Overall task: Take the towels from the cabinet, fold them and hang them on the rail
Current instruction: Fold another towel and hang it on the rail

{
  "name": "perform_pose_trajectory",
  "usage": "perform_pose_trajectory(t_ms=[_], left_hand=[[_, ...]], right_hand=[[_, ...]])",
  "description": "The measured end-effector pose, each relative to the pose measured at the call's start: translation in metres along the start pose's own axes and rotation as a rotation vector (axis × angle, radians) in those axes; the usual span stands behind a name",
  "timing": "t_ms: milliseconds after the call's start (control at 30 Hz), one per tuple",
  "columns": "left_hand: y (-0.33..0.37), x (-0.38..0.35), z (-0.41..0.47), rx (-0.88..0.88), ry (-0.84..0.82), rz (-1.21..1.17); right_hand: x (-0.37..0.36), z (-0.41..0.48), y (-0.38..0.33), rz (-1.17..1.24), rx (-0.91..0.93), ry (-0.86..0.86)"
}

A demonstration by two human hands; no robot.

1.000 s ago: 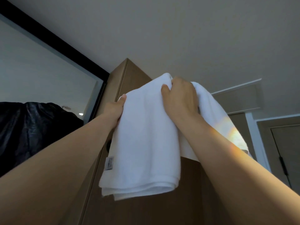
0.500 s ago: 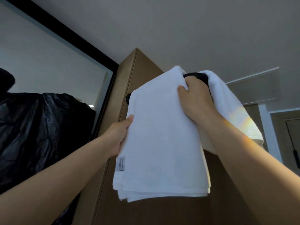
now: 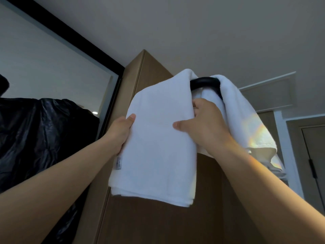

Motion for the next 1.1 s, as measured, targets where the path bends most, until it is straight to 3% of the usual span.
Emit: perform_pose_trajectory(t_ms=[100,267,367,433,600,700,833,933,1100], left_hand=[[0.035,-0.005,0.016,-0.155,0.066,0.013],[0.059,-0.03,0.035,-0.221,0.091,0.071],[0.042,-0.028,0.043,-0.209,0.132,0.124],[0.031,-0.024,0.047,-0.223,0.141,0.163],[0.022,-0.016,0.047,-0.256,0.17,0.122],[0.017,-0.011,0.044,-0.272,0.188,0.138],[0.01,-0.004,0.04,-0.279,0.177,0.178],[0.004,0.002,0.034,-0.234,0.147,0.181],[-0.06,0.015,0.006,0.117,0.005,0.21]], right_hand=[[0.005,0.016,-0.012,0.061,0.064,0.094],[0.013,0.056,-0.029,-0.149,0.197,0.268],[-0.003,0.057,-0.024,-0.321,0.256,0.18],[-0.013,0.045,-0.017,-0.317,0.273,0.106],[-0.011,0.024,-0.012,-0.24,0.317,0.128],[-0.017,0.011,-0.002,-0.243,0.226,0.025],[-0.037,-0.029,0.031,-0.133,0.002,-0.249],[-0.031,-0.036,0.035,-0.121,0.015,-0.191],[-0.023,-0.033,0.036,-0.131,0.018,-0.11]])
Point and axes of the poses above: each hand's wrist, its own z-axis towards the middle knuckle, its own x-axis out of the back of the hand, y = z × x, the point moved 10 cm from there along z, towards the middle knuckle, and after that the axes turned 13 degrees about y, right-handed, at the moved point
